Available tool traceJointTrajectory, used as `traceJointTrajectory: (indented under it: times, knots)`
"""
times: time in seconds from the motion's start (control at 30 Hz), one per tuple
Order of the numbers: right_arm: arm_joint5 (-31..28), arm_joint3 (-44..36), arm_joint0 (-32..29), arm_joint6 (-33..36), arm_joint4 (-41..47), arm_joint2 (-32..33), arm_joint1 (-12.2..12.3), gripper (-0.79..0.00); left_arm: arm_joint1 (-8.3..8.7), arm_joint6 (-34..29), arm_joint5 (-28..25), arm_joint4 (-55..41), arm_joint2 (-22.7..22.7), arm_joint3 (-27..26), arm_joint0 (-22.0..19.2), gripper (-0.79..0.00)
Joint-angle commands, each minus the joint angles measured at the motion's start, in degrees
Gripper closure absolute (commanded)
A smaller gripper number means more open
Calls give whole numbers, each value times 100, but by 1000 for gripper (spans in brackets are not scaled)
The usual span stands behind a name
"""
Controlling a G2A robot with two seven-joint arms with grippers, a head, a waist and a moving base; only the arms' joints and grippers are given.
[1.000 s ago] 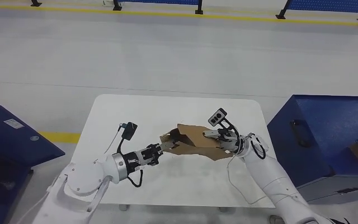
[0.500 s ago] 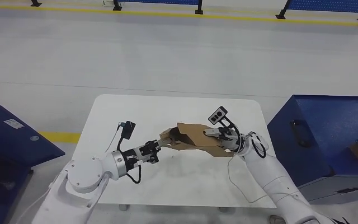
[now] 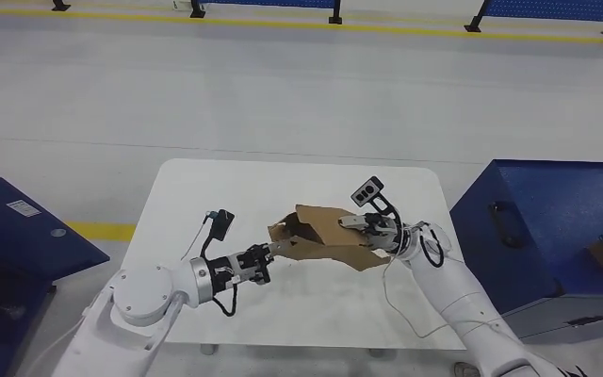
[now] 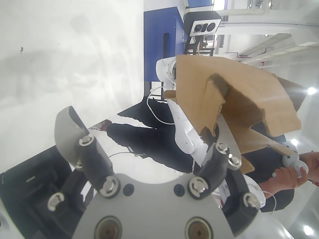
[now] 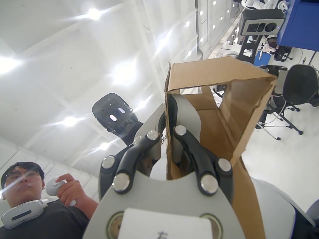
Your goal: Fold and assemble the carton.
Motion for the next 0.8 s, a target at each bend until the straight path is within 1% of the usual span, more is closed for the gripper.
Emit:
traceJointTrajectory:
  times: [0.0, 0.2, 0.27, 0.37, 0.43, 0.5, 0.57, 0.6, 0.67, 0.77]
  knots:
    - [-28, 3, 8, 0, -11, 12, -6, 0, 3, -5, 13, -4, 23, 65, -26, -785]
    - [-26, -13, 7, 0, 12, 76, -13, 0, 8, 5, 25, -153, 6, 211, -118, -785]
    - [-57, 79, 16, 0, 31, 127, -17, 0, 14, 83, -26, -236, -83, 171, -89, -785]
    - [-119, 263, 67, -6, 9, 189, -34, 0, 32, 273, -166, -409, -341, 43, 37, -785]
    - [-115, 365, 101, -14, 25, 215, -54, 0, 40, 452, -317, -624, -575, -106, 179, -785]
    - [-139, 447, 137, -46, -17, 227, -74, 0, 36, 706, -624, -957, -834, -311, 404, -785]
    - [-204, 494, 164, -73, -103, 236, -90, 0, 43, 861, -909, -1015, -986, -589, 658, -785]
    - [-238, 508, 172, -84, -147, 240, -97, 0, 53, 893, -952, -903, -1003, -720, 777, -785]
    - [-282, 525, 182, -92, -211, 249, -111, 0, 74, 835, -869, -613, -922, -978, 916, -785]
    - [-351, 525, 182, -121, -317, 258, -131, 0, 94, 746, -655, -178, -694, -1176, 929, -785]
